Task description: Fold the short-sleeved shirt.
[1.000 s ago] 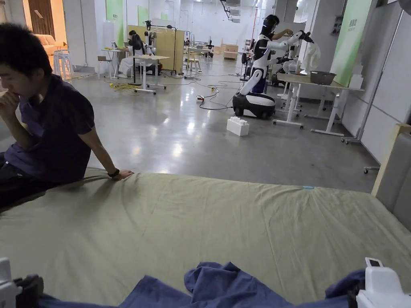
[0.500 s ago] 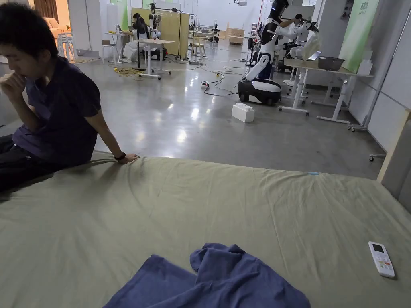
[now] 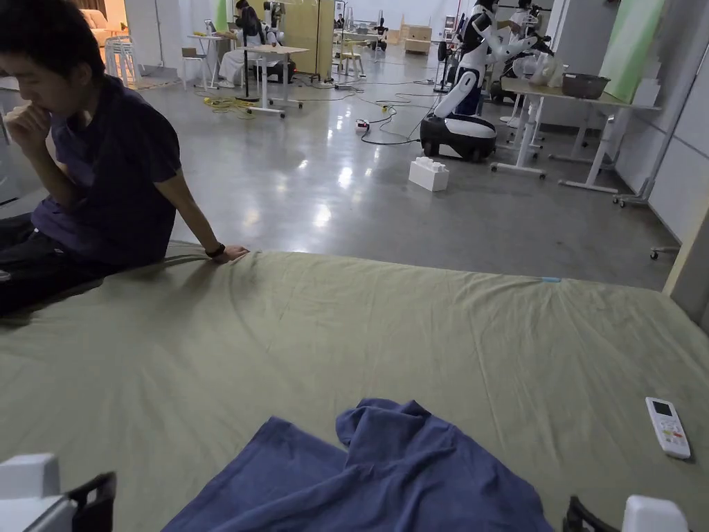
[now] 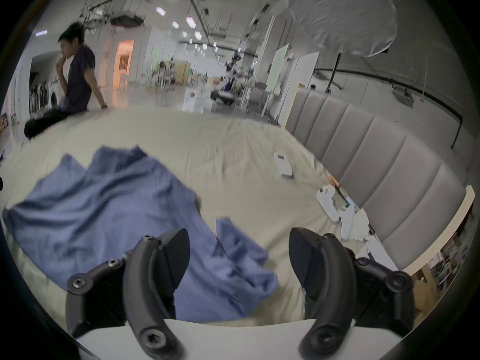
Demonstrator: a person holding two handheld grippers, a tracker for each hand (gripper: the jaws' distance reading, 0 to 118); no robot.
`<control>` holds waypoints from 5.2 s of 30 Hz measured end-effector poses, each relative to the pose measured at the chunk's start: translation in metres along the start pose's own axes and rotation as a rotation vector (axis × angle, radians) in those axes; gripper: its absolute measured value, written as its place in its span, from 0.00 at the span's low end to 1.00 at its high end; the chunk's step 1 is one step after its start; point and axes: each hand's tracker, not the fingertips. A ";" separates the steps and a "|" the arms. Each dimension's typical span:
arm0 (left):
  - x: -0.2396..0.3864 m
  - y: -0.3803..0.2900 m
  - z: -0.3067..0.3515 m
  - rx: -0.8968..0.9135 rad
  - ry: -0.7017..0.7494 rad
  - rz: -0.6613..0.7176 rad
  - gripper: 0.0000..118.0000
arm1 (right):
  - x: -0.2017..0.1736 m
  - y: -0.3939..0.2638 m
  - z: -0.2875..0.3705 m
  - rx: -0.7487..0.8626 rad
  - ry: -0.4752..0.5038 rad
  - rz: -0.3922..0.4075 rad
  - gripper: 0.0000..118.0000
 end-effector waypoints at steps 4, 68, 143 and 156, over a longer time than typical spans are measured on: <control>0.027 0.026 0.022 0.158 -0.060 0.016 0.51 | -0.024 0.028 0.012 0.118 0.056 -0.042 0.73; -0.042 -0.094 -0.069 -0.414 0.007 0.029 0.07 | -0.096 0.017 -0.093 -0.164 0.263 0.068 0.00; 0.092 0.316 -0.027 0.258 -0.161 -0.098 0.05 | 0.065 0.329 -0.070 0.251 0.051 -0.029 0.03; 0.109 0.417 -0.073 0.324 -0.109 -0.129 0.05 | 0.044 0.411 -0.127 0.344 -0.004 0.019 0.03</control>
